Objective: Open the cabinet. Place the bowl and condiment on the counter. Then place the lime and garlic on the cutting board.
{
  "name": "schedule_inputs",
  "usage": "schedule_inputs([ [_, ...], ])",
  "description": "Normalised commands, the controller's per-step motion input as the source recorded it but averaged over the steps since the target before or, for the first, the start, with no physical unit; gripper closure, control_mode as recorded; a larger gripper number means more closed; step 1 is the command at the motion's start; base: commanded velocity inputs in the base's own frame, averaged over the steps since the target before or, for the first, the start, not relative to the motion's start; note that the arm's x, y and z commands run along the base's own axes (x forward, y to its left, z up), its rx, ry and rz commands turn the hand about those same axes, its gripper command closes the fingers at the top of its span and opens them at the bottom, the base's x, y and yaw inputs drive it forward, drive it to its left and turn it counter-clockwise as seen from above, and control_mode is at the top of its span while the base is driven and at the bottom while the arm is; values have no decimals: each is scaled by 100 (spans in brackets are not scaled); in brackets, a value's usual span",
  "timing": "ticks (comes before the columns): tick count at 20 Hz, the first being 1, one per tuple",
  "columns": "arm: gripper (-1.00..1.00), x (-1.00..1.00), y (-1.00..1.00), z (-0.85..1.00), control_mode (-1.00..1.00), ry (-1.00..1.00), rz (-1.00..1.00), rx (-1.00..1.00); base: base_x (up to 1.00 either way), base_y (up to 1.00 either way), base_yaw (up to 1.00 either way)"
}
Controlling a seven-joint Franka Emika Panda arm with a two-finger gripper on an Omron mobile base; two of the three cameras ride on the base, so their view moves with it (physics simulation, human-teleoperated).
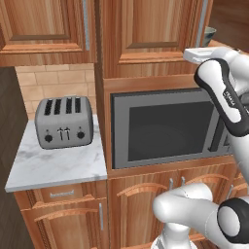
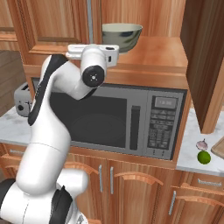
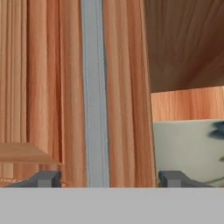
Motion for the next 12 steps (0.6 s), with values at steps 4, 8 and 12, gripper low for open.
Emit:
schedule_inputs([
  [4, 100, 19, 13, 0, -100, 0, 0, -1, 0, 0, 0],
  [8, 100, 14, 0, 0, -100, 0, 0, 0, 0, 0, 0],
  [12, 100, 11, 0, 0, -100, 0, -1, 0, 0, 0, 0],
])
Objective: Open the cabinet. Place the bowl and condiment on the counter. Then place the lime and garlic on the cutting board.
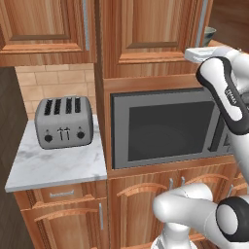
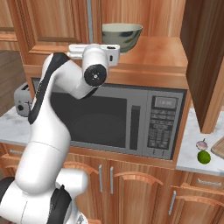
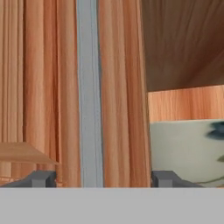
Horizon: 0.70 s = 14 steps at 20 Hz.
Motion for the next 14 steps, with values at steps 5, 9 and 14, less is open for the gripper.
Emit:
schedule_inputs([
  [5, 100, 0, 0, 0, -100, 0, -10, -1, 0, 0, 0],
  [9, 100, 0, 0, 0, -100, 0, -14, -2, 0, 0, 0],
  [14, 100, 0, 0, 0, -100, 0, -16, -2, 0, 0, 0],
])
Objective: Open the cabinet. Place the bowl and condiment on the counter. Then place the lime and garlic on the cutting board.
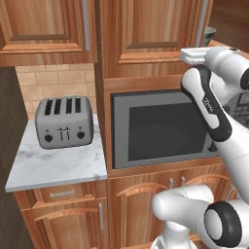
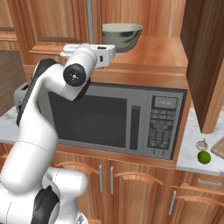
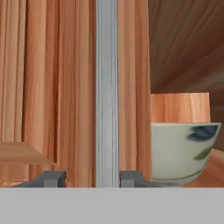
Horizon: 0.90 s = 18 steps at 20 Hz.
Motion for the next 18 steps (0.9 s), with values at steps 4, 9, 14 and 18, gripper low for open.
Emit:
schedule_inputs([
  [4, 100, 8, 0, 0, -100, 0, -11, -2, 0, 0, 0],
  [9, 100, 3, -6, 0, -100, 3, 0, -1, 0, 0, 0],
  [14, 100, 0, -36, -2, -100, 0, 0, 0, 0, 0, 0],
  [18, 100, 0, -37, 0, -100, 0, 1, 0, 0, 0, 0],
])
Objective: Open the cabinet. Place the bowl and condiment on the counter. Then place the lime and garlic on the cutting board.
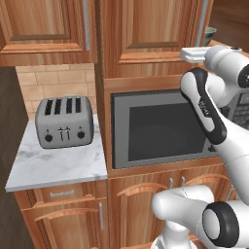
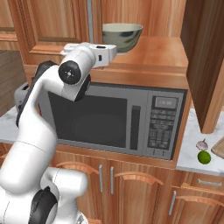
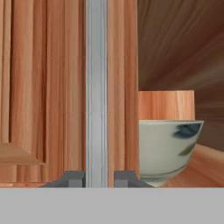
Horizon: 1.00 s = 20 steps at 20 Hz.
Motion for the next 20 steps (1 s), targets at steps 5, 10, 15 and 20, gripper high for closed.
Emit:
schedule_inputs([
  [5, 100, 14, -7, -6, -100, 0, 0, 0, 0, 0, 0],
  [10, 100, 22, 14, -1, -100, 0, 0, 0, 0, 0, 0],
  [15, 100, 14, 1, -8, -100, 0, 0, 0, 0, 0, 0],
  [20, 100, 10, 5, -9, -100, 0, 0, 0, 0, 0, 0],
])
